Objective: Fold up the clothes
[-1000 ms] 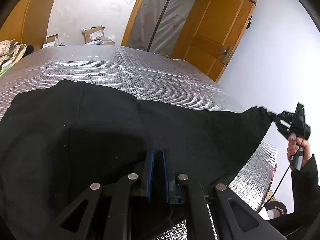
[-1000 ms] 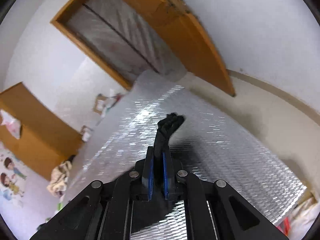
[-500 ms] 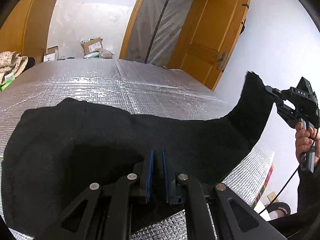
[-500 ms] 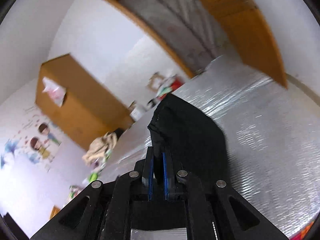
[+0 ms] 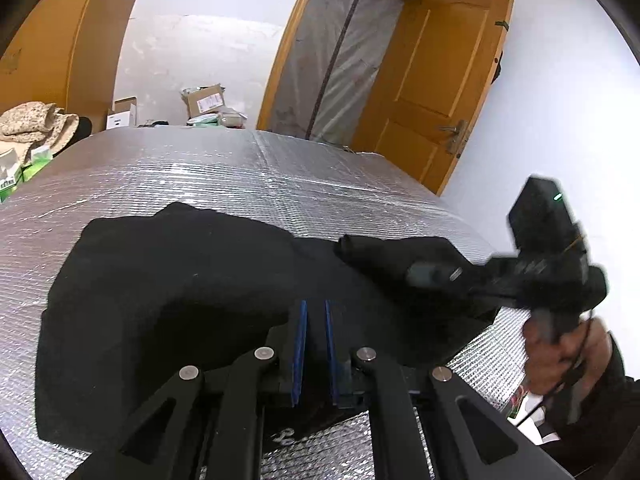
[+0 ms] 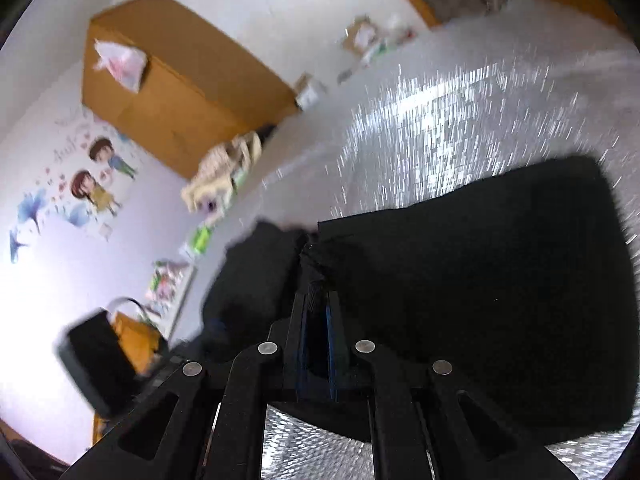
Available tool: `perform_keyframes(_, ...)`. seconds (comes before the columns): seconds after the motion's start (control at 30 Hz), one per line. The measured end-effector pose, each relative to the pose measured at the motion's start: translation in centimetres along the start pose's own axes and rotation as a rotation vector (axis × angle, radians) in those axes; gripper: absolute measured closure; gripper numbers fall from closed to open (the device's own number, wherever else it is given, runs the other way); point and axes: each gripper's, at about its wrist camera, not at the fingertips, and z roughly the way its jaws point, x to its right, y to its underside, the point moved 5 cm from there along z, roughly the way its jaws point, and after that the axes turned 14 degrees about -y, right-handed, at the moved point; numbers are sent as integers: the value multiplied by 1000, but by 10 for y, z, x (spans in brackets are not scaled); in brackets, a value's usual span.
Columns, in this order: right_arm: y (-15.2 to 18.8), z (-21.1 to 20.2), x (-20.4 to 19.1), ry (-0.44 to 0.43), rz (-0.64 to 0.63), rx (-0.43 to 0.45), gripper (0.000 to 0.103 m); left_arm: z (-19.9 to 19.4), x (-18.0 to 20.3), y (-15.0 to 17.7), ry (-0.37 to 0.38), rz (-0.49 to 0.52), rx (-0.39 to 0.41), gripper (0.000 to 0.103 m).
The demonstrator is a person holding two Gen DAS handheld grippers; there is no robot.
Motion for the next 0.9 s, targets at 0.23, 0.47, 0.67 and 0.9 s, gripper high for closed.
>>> perform_keyframes(0.23,23,19,-12,-80,-30,-118,77,-1,5,0,23,-18,-10,94)
perform_keyframes(0.47,9,-66,0,18,-79,71,77,11,35,-3,119,-41,-29,91)
perform_keyframes(0.67,12,-120,28,108,-33,186,77,33,49,1,98,-48,-85,75)
perform_keyframes(0.9,18,-134,47,129,18,242,76,54,55,9,7,-45,-137,67)
